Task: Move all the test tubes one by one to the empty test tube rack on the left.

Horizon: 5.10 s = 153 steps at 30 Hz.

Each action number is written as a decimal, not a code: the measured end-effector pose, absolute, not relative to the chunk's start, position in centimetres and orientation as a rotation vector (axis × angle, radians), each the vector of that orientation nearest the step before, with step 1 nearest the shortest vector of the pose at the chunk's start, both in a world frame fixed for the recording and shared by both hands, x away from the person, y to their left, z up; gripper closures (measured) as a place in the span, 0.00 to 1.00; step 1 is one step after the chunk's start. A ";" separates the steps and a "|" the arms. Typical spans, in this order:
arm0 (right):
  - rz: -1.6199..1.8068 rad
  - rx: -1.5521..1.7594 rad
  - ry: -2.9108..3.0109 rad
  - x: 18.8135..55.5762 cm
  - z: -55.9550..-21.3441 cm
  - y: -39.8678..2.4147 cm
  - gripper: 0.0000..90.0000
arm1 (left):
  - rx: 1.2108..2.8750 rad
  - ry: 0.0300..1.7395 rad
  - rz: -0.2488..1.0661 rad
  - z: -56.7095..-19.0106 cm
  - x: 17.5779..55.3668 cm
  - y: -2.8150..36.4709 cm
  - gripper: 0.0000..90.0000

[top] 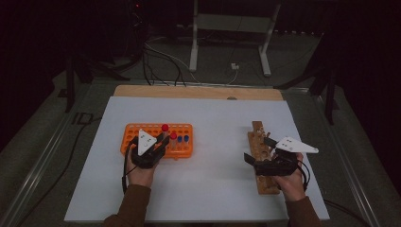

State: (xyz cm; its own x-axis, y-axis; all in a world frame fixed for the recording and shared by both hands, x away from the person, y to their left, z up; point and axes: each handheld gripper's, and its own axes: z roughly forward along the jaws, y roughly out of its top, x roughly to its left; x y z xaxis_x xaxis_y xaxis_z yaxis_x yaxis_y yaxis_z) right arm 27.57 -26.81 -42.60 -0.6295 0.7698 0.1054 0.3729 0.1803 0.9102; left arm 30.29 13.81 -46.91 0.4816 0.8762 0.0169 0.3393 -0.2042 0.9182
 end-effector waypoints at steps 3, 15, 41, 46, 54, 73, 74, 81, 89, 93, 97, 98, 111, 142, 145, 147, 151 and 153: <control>1.435 1.075 2.087 27.6 -42.6 -26.8 0.01 | 1.780 1.045 0.694 -47.5 30.3 13.9 0.83; 1.438 1.066 2.097 27.5 -42.7 -26.6 0.01 | 1.852 1.079 0.649 -49.1 30.5 13.9 0.83; 1.440 1.065 2.095 27.5 -42.6 -26.8 0.01 | 1.831 1.102 0.590 -48.9 29.8 14.2 0.63; 1.433 1.061 2.089 27.6 -42.5 -27.0 0.01 | 1.780 1.089 0.576 -48.2 29.2 14.8 0.45; 1.390 1.077 2.056 28.3 -42.2 -27.8 0.01 | 1.701 1.079 0.564 -47.2 28.1 15.0 0.21; 1.263 1.227 2.027 32.6 -43.5 -30.4 0.07 | 1.709 1.015 0.580 -46.8 27.8 14.5 0.00; 1.251 1.235 2.030 32.8 -43.6 -30.4 0.08 | 1.712 1.015 0.579 -46.8 27.9 14.5 0.00; 1.175 1.302 2.053 34.0 -44.7 -30.8 0.31 | 1.717 1.019 0.576 -46.9 27.9 14.5 0.00; 1.114 1.267 2.057 33.8 -45.4 -30.3 0.65 | 1.719 1.021 0.571 -47.0 27.9 14.4 0.01; 1.103 1.254 2.059 33.7 -45.7 -30.2 0.74 | 1.723 1.021 0.569 -47.0 27.9 14.3 0.01; 1.107 1.244 2.058 33.8 -45.7 -30.1 0.79 | 1.725 1.018 0.568 -47.1 27.9 14.2 0.01; 1.108 1.240 2.059 33.8 -45.7 -30.1 0.81 | 1.725 1.019 0.567 -47.1 27.9 14.2 0.01; 1.096 1.227 2.057 33.6 -45.8 -29.7 0.84 | 1.729 1.018 0.563 -47.1 27.9 14.1 0.01; 1.143 1.244 2.005 33.1 -43.9 -29.9 0.84 | 1.745 1.014 0.558 -47.3 27.9 13.9 0.01; 1.151 1.239 1.996 33.0 -43.5 -29.9 0.84 | 1.746 1.013 0.557 -47.3 27.9 13.9 0.01; 1.156 1.230 1.994 32.9 -43.2 -29.9 0.84 | 1.748 1.013 0.557 -47.3 27.9 13.9 0.01; 1.169 1.221 1.982 32.7 -42.7 -29.9 0.84 | 1.748 1.013 0.556 -47.3 27.9 13.8 0.01; 1.173 1.217 1.979 32.6 -42.4 -29.9 0.84 | 1.749 1.013 0.556 -47.3 27.9 13.8 0.01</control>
